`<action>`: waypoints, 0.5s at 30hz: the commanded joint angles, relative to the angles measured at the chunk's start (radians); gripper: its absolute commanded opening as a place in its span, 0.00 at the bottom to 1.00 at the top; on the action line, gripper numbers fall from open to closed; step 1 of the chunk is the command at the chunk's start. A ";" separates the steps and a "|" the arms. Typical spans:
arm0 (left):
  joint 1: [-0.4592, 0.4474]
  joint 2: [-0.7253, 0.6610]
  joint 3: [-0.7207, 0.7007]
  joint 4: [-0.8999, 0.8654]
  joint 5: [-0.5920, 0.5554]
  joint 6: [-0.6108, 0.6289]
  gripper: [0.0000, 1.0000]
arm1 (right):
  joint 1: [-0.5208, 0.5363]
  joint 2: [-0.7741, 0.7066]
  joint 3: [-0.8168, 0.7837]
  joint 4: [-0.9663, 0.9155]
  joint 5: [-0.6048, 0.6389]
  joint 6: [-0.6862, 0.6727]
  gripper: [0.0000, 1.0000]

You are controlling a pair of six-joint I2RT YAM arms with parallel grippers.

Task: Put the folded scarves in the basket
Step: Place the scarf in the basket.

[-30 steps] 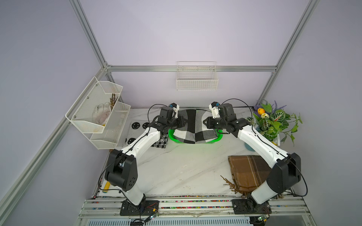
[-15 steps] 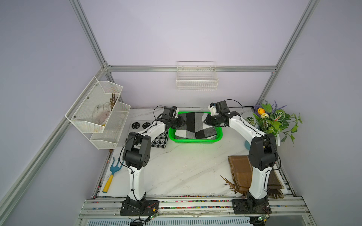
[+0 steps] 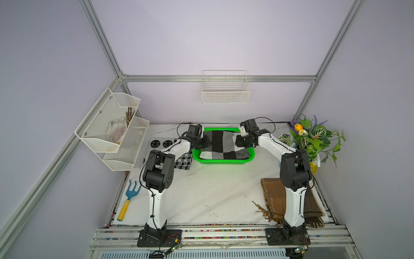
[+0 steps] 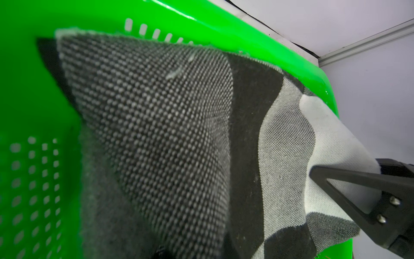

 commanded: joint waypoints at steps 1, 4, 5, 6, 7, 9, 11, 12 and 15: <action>0.003 0.000 -0.002 0.005 -0.022 0.032 0.13 | -0.004 0.000 -0.007 -0.012 0.077 -0.013 0.33; 0.003 -0.018 -0.010 0.004 -0.023 0.035 0.13 | 0.000 -0.018 -0.017 -0.015 0.087 -0.011 0.35; 0.002 -0.024 -0.010 0.002 -0.021 0.034 0.14 | 0.005 -0.028 -0.021 -0.018 0.110 -0.010 0.36; 0.002 -0.030 -0.009 -0.003 -0.023 0.036 0.16 | 0.009 -0.037 -0.026 -0.019 0.132 -0.014 0.38; -0.001 -0.037 -0.008 -0.014 -0.035 0.041 0.21 | 0.013 -0.050 -0.034 -0.019 0.161 -0.017 0.41; -0.004 -0.053 -0.012 -0.026 -0.058 0.050 0.25 | 0.019 -0.065 -0.042 -0.033 0.207 -0.021 0.44; -0.004 -0.067 -0.018 -0.029 -0.055 0.051 0.33 | 0.022 -0.080 -0.057 -0.032 0.246 -0.028 0.47; -0.004 -0.074 -0.020 -0.034 -0.053 0.054 0.33 | 0.022 -0.085 -0.063 -0.035 0.269 -0.026 0.48; -0.007 -0.099 -0.029 -0.042 -0.069 0.061 0.34 | 0.029 -0.098 -0.067 -0.049 0.300 -0.029 0.51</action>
